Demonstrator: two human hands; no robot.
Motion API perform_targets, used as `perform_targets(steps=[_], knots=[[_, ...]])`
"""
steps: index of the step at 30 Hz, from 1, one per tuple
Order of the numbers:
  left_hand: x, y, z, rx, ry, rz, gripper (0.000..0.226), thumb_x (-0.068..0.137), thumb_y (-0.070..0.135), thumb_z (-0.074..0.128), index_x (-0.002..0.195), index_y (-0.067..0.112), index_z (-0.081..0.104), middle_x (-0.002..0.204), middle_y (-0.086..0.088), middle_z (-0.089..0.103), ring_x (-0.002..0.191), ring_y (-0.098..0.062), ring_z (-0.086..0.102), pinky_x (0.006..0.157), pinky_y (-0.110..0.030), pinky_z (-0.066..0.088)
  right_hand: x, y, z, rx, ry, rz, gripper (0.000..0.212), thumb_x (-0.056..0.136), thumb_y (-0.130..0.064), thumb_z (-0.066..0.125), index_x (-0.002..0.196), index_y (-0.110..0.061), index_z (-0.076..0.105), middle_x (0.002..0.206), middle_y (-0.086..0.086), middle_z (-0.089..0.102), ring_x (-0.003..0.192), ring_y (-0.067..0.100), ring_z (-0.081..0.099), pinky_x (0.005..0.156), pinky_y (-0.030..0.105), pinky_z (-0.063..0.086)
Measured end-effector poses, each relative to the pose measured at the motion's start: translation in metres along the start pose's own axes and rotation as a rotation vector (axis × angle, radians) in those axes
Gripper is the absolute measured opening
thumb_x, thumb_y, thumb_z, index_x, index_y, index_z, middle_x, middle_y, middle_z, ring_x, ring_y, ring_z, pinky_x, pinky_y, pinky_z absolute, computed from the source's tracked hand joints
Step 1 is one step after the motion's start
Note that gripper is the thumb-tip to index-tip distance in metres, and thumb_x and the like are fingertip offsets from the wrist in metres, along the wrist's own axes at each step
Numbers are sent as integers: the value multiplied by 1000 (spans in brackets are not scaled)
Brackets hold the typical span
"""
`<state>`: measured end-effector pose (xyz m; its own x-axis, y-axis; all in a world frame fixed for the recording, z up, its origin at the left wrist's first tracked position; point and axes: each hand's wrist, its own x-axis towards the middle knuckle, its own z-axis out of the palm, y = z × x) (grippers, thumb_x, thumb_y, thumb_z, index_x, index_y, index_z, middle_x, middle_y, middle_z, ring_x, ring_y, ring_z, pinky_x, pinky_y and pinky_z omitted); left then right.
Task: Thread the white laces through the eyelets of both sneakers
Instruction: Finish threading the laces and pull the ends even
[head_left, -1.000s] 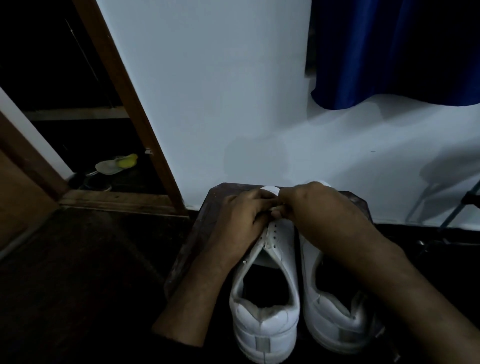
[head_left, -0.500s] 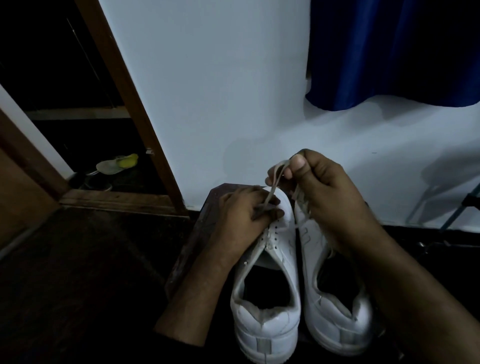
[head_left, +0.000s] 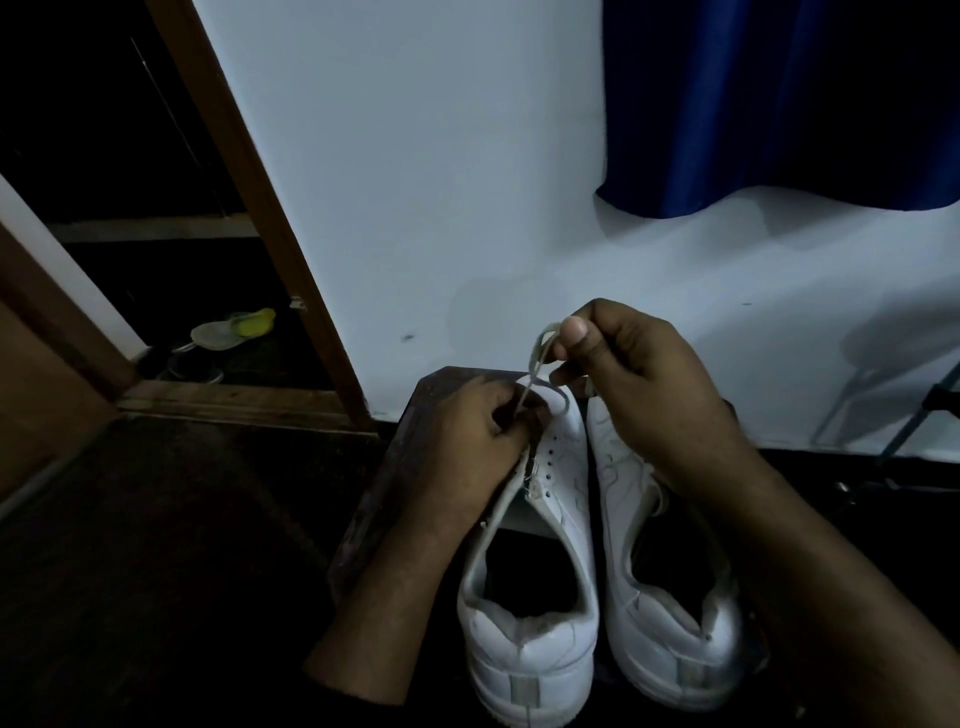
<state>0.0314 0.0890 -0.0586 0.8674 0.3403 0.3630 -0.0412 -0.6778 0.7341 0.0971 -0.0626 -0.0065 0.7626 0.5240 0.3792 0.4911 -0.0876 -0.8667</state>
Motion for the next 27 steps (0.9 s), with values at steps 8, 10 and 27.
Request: perform_targets(steps=[8,10,27], knots=[[-4,9,-5,-510,-304,-122,52,90,8,78,138,18,59,111,-15,76,112,-36,70,102,-50,54,2,2,-2,-68,34,-6,30,102,-43,52,85,-23,67,86,-8,73,83,7,69,81,42,57],[-3,6,-8,-461,-292,-155,75,86,11,82,150,20,45,120,-3,75,117,-18,70,103,-36,54,2,3,-2,-80,69,7,31,101,-48,50,88,-26,68,90,-9,73,83,8,68,81,45,57],[-4,21,-4,-125,-56,173,22,105,6,54,96,-4,72,89,-9,74,87,-11,67,73,-8,45,4,1,-1,-93,90,-109,28,102,-35,51,88,-17,66,105,-9,61,94,4,59,73,14,47]])
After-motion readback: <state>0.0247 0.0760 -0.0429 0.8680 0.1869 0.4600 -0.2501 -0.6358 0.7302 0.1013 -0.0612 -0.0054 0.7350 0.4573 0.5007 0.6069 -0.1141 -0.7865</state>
